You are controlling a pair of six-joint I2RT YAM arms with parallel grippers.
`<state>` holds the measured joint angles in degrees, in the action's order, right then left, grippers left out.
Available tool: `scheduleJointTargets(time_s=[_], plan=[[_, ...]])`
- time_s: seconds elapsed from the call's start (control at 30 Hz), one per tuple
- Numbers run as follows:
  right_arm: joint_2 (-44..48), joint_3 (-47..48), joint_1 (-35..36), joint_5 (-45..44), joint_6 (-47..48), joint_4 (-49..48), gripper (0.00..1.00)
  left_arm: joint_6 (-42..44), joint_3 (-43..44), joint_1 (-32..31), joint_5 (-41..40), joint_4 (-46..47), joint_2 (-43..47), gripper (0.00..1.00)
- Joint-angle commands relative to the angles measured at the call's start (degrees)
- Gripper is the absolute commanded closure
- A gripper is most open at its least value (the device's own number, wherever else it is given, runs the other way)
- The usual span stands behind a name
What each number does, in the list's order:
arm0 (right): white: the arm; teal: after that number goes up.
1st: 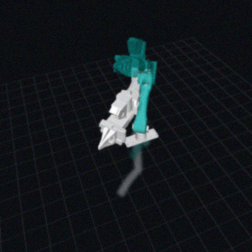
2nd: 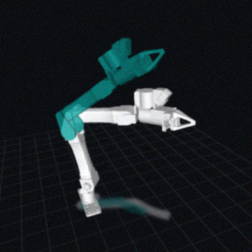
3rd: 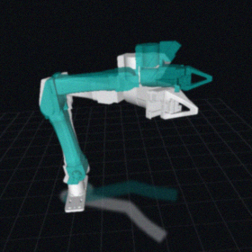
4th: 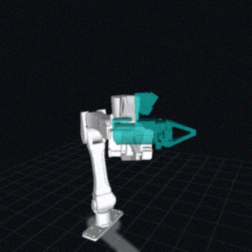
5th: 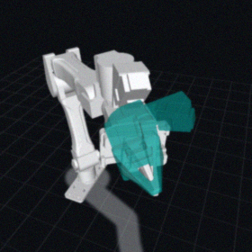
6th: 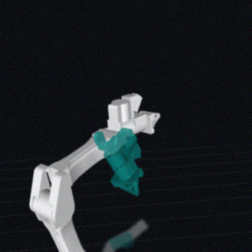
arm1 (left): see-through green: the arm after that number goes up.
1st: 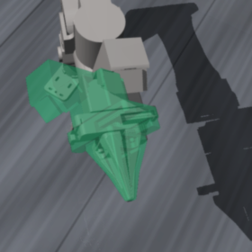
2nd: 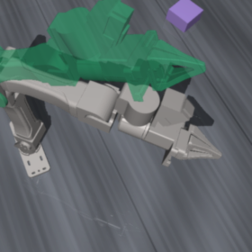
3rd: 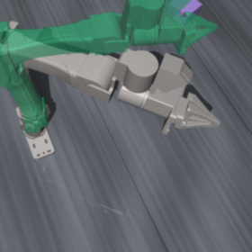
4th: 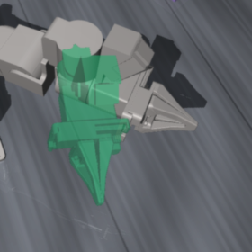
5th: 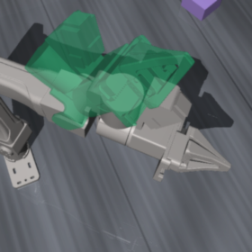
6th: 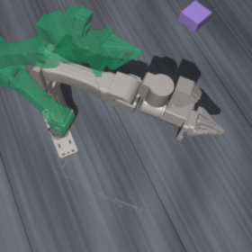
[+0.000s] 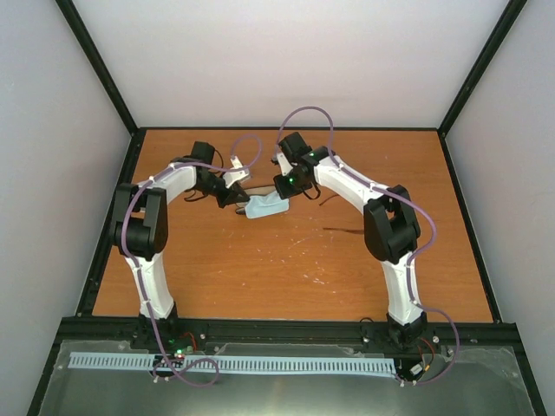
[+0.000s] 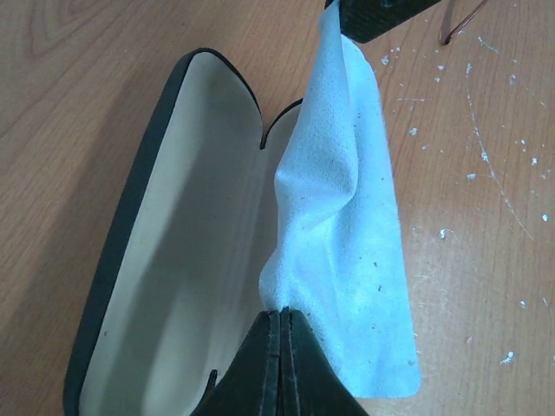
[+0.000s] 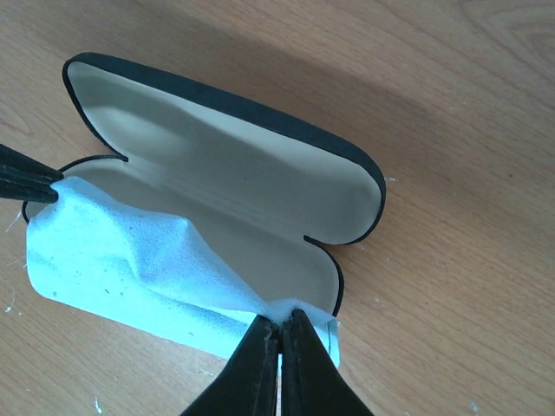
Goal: Organize the sunglasses
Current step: Place the glasses cleaning cloth in the sunglasses case.
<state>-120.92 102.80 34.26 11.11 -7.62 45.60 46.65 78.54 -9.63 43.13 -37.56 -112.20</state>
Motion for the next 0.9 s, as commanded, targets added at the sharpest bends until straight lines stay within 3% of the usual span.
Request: scheduleJointTargets(time_s=[0.0,0.87], plan=[[-2.40,3.05,-0.50,2.03,1.35,1.95,0.97,2.38,3.78,0.92,2.17,-2.31,-1.93,0.99],[-11.04,12.54,-1.35,4.97,2.40,4.54,0.97,4.10,7.81,3.03,2.13,-3.43,-6.72,0.99]])
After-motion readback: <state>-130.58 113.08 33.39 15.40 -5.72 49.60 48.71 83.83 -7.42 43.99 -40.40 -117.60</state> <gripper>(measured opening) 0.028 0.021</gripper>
